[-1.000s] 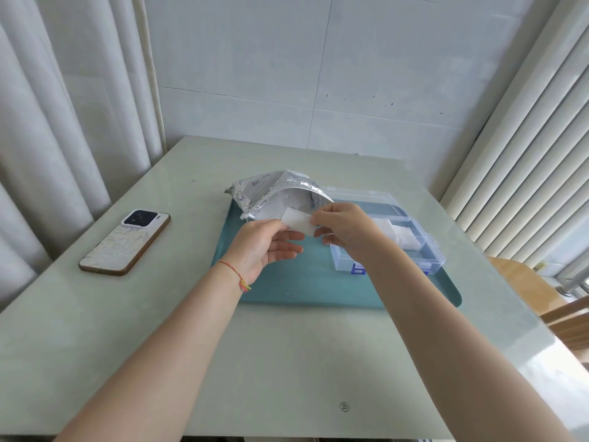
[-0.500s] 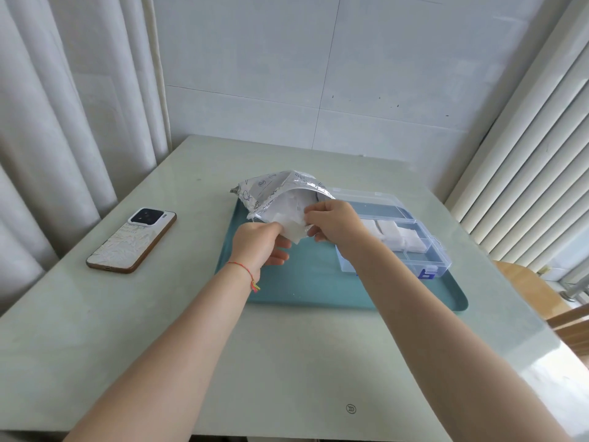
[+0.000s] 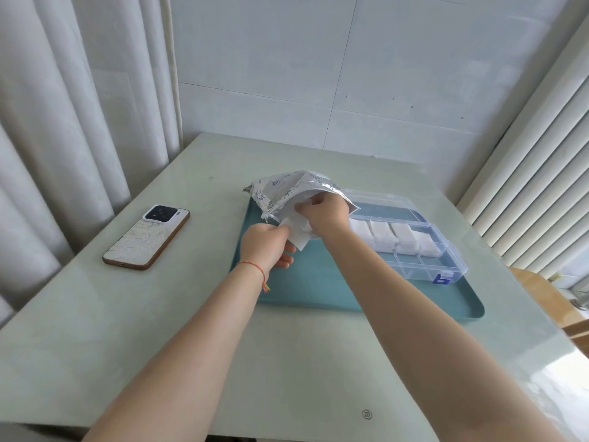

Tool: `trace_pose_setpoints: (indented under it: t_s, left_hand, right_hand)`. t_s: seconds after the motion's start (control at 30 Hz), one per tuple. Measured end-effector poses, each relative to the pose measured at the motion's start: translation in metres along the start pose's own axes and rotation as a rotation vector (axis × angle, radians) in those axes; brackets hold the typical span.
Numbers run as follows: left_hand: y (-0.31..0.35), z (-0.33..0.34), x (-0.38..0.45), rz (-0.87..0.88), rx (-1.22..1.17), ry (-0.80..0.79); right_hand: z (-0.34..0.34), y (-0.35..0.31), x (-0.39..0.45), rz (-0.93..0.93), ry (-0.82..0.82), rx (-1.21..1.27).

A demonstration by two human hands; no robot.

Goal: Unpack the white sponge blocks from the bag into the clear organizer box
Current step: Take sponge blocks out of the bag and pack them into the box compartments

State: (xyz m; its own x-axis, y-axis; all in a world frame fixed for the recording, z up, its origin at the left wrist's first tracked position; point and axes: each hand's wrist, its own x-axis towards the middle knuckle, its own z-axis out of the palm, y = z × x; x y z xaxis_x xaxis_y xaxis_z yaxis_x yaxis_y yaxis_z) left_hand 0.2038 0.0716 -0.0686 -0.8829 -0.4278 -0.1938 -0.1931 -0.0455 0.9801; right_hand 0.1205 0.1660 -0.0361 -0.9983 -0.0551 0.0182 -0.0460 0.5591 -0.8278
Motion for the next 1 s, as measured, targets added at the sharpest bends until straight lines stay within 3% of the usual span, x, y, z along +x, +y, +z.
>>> trace_pose_setpoints:
  t_s: [0.17,0.5,0.7,0.83,1.0]
  left_hand:
    - [-0.003,0.002,0.003,-0.005,-0.049,-0.012]
    - [0.000,0.006,-0.003,-0.040,-0.149,-0.080]
    - [0.007,0.008,-0.013,-0.034,-0.263,-0.267]
    - [0.016,0.016,-0.019,-0.068,-0.363,-0.414]
    - [0.025,0.029,-0.020,-0.139,-0.495,-0.458]
  right_hand:
    - [-0.019,0.007,-0.007,-0.001,0.015,0.095]
    - [-0.062,0.018,-0.029,0.054,-0.145,0.385]
    - [-0.081,0.022,-0.037,0.157,-0.320,0.673]
    - [-0.090,0.029,-0.041,0.122,-0.364,0.663]
    - [-0.094,0.036,-0.041,0.104,-0.347,0.651]
